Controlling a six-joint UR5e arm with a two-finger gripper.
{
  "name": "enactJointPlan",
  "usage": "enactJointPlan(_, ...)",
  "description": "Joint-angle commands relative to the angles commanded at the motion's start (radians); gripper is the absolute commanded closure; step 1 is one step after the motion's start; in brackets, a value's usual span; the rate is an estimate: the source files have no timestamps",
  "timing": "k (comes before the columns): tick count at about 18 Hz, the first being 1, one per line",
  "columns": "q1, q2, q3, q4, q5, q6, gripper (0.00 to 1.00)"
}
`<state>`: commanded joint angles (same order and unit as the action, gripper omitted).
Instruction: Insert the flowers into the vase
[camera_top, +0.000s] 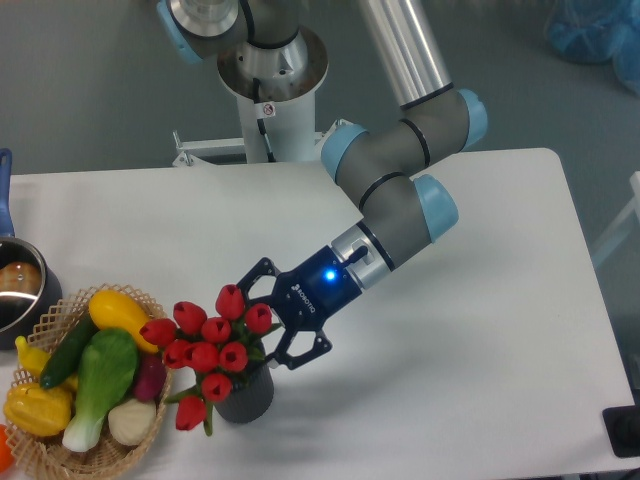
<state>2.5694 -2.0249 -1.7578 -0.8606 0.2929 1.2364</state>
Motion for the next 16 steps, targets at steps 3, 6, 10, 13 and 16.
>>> enactJointPlan(3, 0.017, 0.008, -0.008, 0.0, 0.006, 0.0, 0.0)
enactJointPlan(6, 0.041, 0.015, -0.008, 0.0, 0.006, 0.0, 0.0)
enactJointPlan(10, 0.092, 0.054, -0.003, 0.0, 0.015, 0.002, 0.0)
enactJointPlan(13, 0.139, 0.069, 0.015, 0.002, 0.069, 0.003, 0.0)
enactJointPlan(16, 0.192, 0.094, 0.046, 0.0, 0.207, 0.008, 0.0)
